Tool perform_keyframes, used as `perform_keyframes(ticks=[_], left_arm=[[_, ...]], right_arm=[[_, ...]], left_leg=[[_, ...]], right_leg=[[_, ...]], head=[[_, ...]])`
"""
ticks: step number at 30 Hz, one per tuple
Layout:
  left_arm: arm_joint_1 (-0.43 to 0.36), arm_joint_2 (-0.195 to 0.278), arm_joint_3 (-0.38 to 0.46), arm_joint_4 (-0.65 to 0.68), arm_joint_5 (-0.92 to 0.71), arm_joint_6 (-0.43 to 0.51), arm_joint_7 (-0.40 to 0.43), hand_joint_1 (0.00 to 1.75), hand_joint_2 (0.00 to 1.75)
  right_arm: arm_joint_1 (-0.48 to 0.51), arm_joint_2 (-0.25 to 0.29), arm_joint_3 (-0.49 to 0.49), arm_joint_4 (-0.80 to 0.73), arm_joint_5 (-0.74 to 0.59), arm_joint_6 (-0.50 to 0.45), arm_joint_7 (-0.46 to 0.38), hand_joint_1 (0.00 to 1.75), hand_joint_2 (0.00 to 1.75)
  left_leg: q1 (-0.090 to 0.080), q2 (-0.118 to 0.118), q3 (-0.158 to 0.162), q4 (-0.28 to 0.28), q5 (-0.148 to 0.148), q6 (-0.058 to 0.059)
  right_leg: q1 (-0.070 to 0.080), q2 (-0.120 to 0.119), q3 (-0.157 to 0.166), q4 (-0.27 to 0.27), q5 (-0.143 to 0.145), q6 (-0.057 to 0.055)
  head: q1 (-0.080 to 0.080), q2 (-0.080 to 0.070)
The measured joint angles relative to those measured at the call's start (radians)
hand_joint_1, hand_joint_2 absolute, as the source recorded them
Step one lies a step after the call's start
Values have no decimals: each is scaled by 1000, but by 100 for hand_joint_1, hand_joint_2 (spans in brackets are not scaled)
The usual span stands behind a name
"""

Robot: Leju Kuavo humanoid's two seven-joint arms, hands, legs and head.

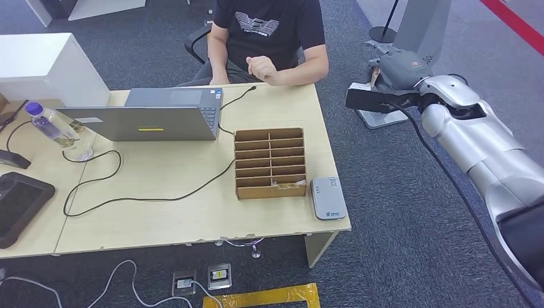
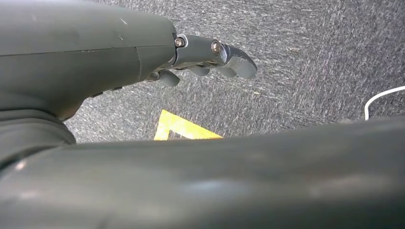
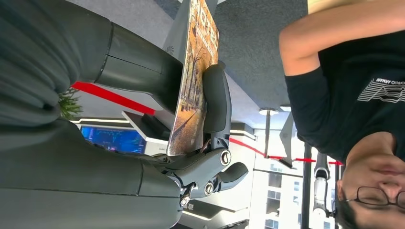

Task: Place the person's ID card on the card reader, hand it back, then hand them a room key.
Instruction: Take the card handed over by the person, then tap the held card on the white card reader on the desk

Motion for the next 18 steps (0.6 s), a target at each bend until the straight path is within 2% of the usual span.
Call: perform_keyframes(ticks=[11,14,18], left_arm=[[0,0,-2,1,-5,2,0,0,0],[0,0,-10,1,-10,7,1,0,0],[1,2,-23,1,-19,11,3,0,0]], right_arm=[[53,0,-10,0,22,-17,-10,175,175],[109,-5,-16,-9,0,-24,-3,175,175],[249,-35,-43,-69,-45,-78,52,175,175]], left_leg=[[0,0,0,0,0,0],[0,0,1,0,0,0],[1,-1,0,0,-1,0]], right_leg=[[0,0,0,0,0,0],[0,0,0,0,0,0],[1,-2,1,-1,0,0]], head=[[0,0],[0,0],[0,0]])
